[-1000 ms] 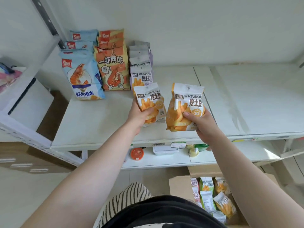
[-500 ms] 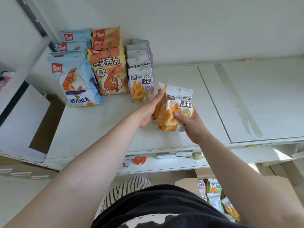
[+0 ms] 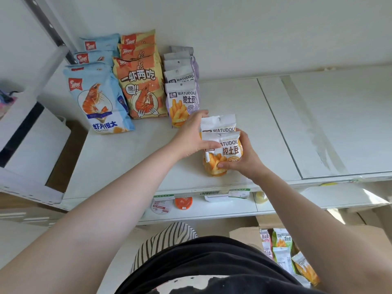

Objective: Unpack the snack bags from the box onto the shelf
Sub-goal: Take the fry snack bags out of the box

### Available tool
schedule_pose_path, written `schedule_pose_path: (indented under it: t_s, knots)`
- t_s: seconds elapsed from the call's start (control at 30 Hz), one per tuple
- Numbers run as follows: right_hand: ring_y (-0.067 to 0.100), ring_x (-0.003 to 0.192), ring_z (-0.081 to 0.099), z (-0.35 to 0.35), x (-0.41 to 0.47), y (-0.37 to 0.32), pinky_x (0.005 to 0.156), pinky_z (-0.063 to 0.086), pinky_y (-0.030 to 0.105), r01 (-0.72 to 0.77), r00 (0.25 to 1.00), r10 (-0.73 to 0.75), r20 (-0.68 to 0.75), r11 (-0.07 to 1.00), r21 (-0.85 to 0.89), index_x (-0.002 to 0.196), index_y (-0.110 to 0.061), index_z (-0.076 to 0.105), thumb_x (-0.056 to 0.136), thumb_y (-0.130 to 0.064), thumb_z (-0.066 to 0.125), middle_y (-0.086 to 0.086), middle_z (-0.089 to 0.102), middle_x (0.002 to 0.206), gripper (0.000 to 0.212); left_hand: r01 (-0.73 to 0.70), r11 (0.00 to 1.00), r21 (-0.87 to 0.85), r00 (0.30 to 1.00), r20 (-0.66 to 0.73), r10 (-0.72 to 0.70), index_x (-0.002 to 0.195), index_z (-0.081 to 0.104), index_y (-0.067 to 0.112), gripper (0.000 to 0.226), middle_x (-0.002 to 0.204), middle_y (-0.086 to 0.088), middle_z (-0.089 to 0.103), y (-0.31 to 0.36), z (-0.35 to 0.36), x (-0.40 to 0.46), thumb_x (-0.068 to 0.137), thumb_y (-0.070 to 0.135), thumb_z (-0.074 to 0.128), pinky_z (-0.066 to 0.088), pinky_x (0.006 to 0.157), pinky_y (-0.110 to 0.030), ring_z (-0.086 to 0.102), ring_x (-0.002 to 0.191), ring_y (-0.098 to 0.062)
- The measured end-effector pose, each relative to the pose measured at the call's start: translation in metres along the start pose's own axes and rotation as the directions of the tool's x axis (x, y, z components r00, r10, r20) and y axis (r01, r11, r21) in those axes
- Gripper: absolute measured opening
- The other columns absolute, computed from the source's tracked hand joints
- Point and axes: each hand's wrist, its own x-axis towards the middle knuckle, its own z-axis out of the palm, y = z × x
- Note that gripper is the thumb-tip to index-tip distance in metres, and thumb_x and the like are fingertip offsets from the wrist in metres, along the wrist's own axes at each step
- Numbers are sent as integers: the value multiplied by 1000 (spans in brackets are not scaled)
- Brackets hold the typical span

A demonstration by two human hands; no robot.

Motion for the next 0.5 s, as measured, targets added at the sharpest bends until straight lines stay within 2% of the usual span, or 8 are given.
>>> schedule_pose_path:
  t_s: [0.07,0.13,0.2,0.27,0.33,0.37,0.4,0.5]
  knots:
    - [16,114,59,1,-2,-2,94,52,41,-5,1000,6,-17,1000,13,136,-23,30,47,-18,92,-2,51,128,108,-101,990,103,995,-1,102,135,37,17,95,129,3,48,13,-8,2,58,28,91,35,98,-20,47,120,-11]
    - [21,118,58,4,-2,-3,96,52,46,9,999,-8,-43,1000,21,130,-31,32,46,-29,91,0,52,128,103,-176,966,191,984,43,171,129,40,20,88,124,2,52,22,-15,7,58,31,90,38,95,-25,49,114,-11]
    - [23,119,58,6,-2,-5,97,51,49,27,999,-26,-45,999,20,129,-33,31,46,-30,90,1,51,128,102,-257,916,309,966,119,231,113,50,19,67,120,1,52,23,-18,14,61,36,87,38,97,-33,47,113,-17]
    - [18,116,59,7,-1,-4,98,51,48,27,999,-26,-45,1000,14,134,-28,29,49,-20,90,-2,50,128,105,-258,891,373,960,200,194,99,59,19,45,129,-2,49,22,-16,19,67,39,83,29,102,-32,42,121,-23]
    - [12,115,59,8,-1,-3,97,52,42,32,997,-31,-64,999,14,143,-22,25,52,-13,88,-6,49,131,111,-196,911,363,973,186,135,91,64,19,30,137,-2,47,21,-10,22,72,37,80,25,102,-28,38,127,-23]
    - [10,116,58,9,-3,-4,97,52,37,38,996,-37,-80,999,17,148,-21,21,54,-11,88,-6,48,135,116,-167,930,328,979,165,118,86,65,20,25,134,-2,51,21,-8,25,73,35,79,26,99,-27,41,126,-22]
    - [8,118,57,11,-4,-3,96,51,31,46,995,-44,-89,999,18,151,-21,17,56,-7,88,-4,48,139,119,-146,951,273,982,154,107,79,63,22,21,125,-1,56,21,-7,26,74,33,80,29,95,-24,46,123,-21]
    - [4,115,58,16,-6,1,92,48,20,79,994,-81,-71,996,-34,153,-14,18,61,0,88,1,56,136,117,-64,996,56,988,146,55,64,51,26,31,99,-2,62,24,-3,30,77,20,78,36,79,-19,57,101,-16]
